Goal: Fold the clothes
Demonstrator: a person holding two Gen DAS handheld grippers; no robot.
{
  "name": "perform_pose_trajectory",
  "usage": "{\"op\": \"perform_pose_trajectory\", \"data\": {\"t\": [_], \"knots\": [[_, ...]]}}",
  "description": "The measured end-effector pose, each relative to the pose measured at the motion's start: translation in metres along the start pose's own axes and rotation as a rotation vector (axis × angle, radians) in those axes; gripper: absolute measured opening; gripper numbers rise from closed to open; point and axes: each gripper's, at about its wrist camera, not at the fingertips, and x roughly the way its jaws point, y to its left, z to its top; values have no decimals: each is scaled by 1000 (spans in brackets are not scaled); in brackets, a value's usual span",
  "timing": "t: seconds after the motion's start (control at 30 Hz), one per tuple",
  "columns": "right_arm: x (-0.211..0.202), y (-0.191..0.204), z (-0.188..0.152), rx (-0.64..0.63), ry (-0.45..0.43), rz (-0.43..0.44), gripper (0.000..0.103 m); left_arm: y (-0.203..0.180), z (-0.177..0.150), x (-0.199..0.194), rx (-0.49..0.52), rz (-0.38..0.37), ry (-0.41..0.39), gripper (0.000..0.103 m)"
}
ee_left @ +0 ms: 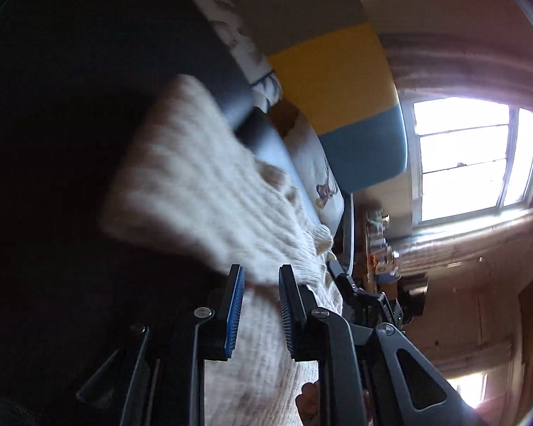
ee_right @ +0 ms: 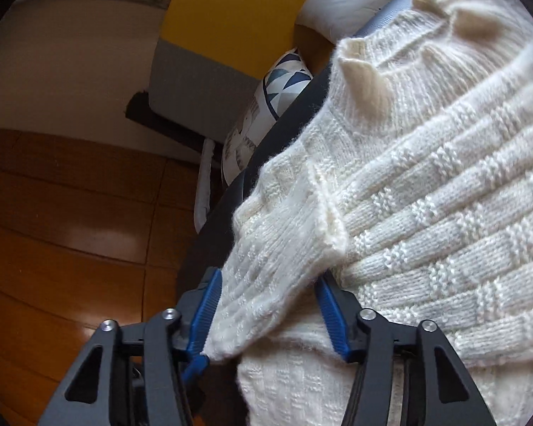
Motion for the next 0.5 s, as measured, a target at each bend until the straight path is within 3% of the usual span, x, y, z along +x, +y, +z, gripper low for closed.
{"op": "perform_pose_trajectory", "data": {"t": [0.13,0.33,0.5], "knots": [[21,1,4,19,-4,-4,54,22,-2,-8,-55,-2,-15,18],[23,14,-13,-93,-75,-12,60,36,-7,-19,-71,-7,-19,18],[27,20,-10,-112,-80,-96,60,40,-9,-28,-81,-4,-21,18]]}}
